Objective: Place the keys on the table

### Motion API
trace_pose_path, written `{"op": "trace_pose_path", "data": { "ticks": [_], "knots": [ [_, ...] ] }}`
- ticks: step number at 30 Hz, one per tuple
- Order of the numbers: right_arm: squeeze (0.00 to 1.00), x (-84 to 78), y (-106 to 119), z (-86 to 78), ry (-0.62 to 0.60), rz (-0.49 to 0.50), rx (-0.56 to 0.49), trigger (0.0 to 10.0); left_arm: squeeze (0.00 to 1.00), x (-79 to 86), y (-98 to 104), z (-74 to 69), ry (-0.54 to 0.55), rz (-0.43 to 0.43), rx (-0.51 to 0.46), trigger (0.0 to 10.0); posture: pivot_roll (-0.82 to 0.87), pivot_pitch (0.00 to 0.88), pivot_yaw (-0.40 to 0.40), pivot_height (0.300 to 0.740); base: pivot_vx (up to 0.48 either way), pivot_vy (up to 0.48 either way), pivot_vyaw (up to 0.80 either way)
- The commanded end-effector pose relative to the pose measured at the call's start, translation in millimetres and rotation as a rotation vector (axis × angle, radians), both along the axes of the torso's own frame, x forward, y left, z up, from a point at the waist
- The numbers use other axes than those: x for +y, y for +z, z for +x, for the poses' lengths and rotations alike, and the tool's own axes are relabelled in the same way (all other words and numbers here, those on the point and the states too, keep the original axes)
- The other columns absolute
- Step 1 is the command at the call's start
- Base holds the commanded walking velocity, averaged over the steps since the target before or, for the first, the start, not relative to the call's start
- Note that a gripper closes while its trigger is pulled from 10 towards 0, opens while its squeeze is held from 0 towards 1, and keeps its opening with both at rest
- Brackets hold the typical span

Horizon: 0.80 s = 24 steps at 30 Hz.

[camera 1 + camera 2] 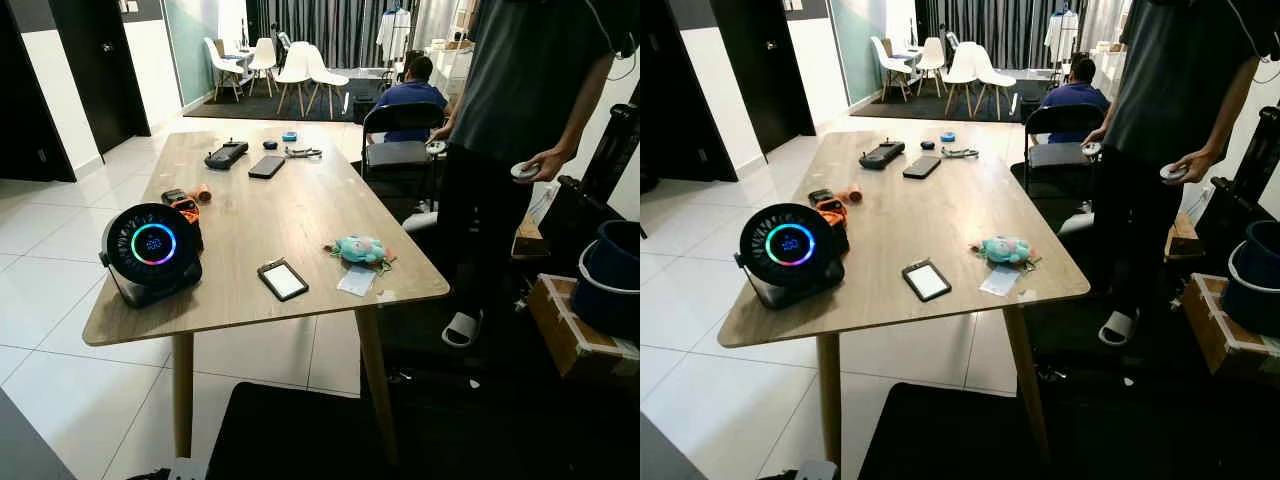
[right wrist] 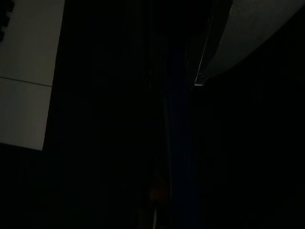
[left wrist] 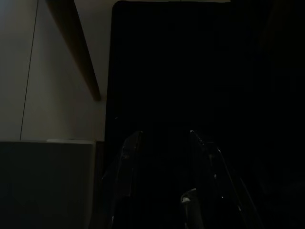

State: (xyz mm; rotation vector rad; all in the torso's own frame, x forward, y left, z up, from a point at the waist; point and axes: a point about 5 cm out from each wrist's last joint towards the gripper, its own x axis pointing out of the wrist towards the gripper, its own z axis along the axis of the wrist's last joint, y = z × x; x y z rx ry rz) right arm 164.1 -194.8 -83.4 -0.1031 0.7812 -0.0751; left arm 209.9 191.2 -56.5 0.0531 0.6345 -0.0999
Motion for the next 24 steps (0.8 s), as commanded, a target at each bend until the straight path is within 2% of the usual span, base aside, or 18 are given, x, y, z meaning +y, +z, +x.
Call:
{"op": "trace_pose_path", "data": {
  "ticks": [1,10,16,18,24],
  "knots": [
    [0.00,-0.6,-2.0,-4.3,-0.002,0.000,0.016,10.0,0.00,0.5,-1.8,-2.7,-0.007,0.001,0.012,10.0,0.02,0.085,0.035,0.740,0.480,0.000,0.00],
    [0.00,-0.6,-1.5,-2.9,0.058,-0.032,0.023,10.0,0.00,0.2,-1.8,-2.3,-0.005,0.003,0.014,10.0,0.02,0.077,0.034,0.740,0.452,0.000,0.00],
    [0.00,0.5,-1.8,-3.3,0.060,-0.029,0.024,10.0,0.00,0.6,-1.6,-2.3,-0.001,0.000,0.013,10.0,0.02,0.075,0.033,0.740,0.423,0.000,0.66],
    [0.00,0.2,-2.9,-4.8,0.036,-0.020,0.035,10.0,0.00,1.3,-1.5,-2.1,0.009,0.001,0.012,10.0,0.02,0.075,0.032,0.740,0.401,0.000,0.00],
    [0.00,0.3,-4.1,-7.1,0.033,-0.013,0.046,10.0,0.00,4.8,-0.3,-1.2,0.037,0.004,0.002,10.0,0.02,0.076,0.032,0.740,0.050,0.000,0.00]
  ]
}}
